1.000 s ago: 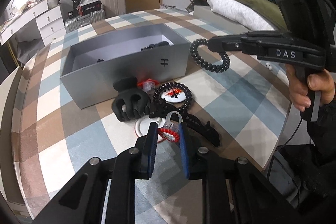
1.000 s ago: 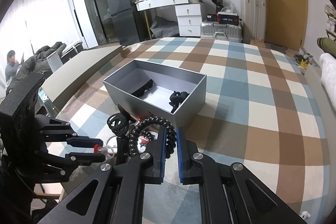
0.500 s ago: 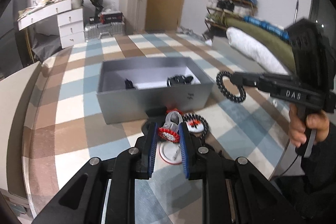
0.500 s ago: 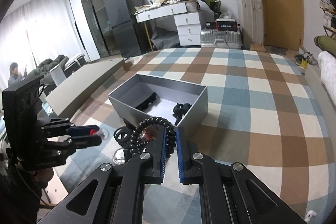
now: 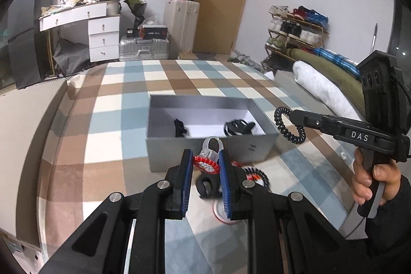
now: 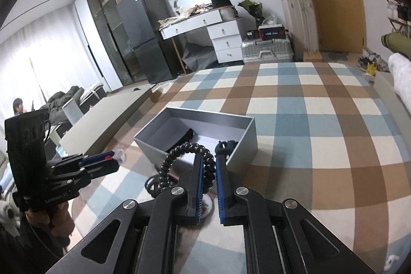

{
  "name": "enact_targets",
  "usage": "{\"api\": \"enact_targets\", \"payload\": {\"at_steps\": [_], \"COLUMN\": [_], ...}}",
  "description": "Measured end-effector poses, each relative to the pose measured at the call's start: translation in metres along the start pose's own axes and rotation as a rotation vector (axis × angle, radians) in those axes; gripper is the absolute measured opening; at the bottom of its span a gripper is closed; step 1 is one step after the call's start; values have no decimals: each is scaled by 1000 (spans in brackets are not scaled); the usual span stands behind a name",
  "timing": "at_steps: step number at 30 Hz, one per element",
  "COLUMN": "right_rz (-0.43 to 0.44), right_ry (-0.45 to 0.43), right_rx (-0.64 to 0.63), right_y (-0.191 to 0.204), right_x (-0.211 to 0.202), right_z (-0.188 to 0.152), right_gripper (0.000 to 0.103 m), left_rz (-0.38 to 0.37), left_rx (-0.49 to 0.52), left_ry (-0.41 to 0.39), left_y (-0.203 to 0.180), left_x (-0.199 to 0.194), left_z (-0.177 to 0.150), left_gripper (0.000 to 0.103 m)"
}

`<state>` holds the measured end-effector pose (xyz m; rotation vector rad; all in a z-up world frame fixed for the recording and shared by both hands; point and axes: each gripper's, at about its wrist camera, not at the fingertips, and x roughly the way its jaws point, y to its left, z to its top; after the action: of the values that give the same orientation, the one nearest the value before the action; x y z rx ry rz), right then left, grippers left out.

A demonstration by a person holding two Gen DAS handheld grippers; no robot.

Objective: Organize jewelry
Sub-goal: 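Carry both ties over the box and open both tools to drop them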

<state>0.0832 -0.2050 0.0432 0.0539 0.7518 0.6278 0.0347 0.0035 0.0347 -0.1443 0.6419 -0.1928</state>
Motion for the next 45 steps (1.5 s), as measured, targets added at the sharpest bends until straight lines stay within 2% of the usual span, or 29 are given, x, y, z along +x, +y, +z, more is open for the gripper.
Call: {"api": "enact_targets", "payload": {"at_steps": [8,15,20,30,34,38,45], "right_rz": [18,23,17,15,16,-2,-87], "right_ry": [37,73,102,128,135,141,176], "right_rx": [40,72,61,13,15,17,-74], "right_y": [-4,-11,-12,-17,-20,-18,0], "right_x": [31,59,72,80,84,85,91], "right_z": [21,24,22,25,30,31,32], "right_gripper": [9,9,9,9,9,9,9], "left_rz": [40,74,100,55,53,71,105], "left_rx": [-2,-2,33,28,39,26,15], "left_ry": [-22,27,75,133,132,131,128], "left_y": [11,21,14,5,0,3,4], "left_x": [26,55,63,60,59,61,64], "left_z": [27,31,26,22,20,21,23], "left_gripper": [15,15,15,15,15,15,15]}}
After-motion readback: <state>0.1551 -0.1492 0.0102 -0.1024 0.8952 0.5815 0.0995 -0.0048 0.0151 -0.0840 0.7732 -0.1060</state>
